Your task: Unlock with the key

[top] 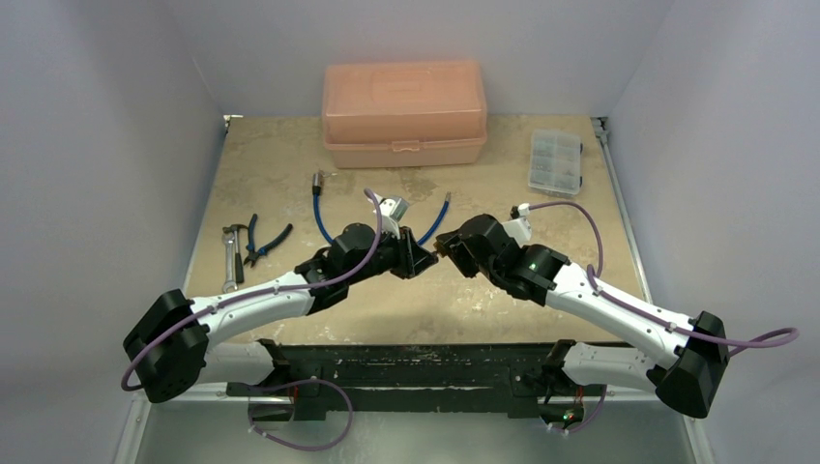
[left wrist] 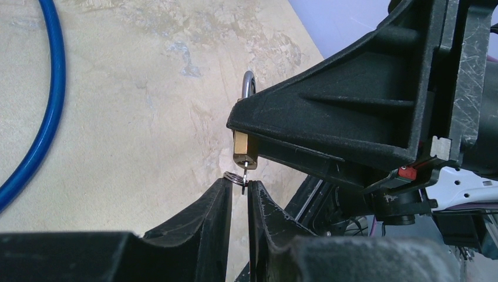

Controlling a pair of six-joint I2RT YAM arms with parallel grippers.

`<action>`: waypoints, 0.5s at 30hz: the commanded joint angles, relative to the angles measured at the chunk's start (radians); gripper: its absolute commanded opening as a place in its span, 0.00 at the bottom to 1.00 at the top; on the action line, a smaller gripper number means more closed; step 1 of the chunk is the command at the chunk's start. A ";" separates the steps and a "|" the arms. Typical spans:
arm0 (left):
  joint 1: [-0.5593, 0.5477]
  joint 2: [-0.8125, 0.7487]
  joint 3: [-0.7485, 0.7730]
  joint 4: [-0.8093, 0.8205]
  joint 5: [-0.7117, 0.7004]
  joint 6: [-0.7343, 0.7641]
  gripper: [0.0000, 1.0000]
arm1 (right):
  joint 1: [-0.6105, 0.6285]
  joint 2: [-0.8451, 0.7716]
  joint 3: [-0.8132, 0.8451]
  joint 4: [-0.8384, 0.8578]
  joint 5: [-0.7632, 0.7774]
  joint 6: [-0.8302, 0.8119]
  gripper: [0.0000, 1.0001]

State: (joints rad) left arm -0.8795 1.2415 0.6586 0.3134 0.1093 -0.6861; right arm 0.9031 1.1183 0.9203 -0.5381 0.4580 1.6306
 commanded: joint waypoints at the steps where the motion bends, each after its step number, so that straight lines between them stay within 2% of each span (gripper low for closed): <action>1: 0.002 0.013 0.045 0.028 0.000 0.029 0.20 | 0.003 -0.026 0.039 0.026 0.041 0.003 0.00; 6: 0.002 0.009 0.051 0.019 0.001 0.028 0.22 | 0.003 -0.026 0.034 0.026 0.044 0.003 0.00; 10: 0.002 0.003 0.051 0.009 0.002 0.032 0.29 | 0.003 -0.029 0.031 0.026 0.044 0.005 0.00; 15: 0.002 -0.001 0.052 0.004 -0.006 0.035 0.30 | 0.003 -0.029 0.028 0.027 0.044 0.005 0.00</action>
State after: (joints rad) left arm -0.8795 1.2491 0.6659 0.3069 0.1104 -0.6762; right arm 0.9031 1.1183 0.9203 -0.5377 0.4587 1.6306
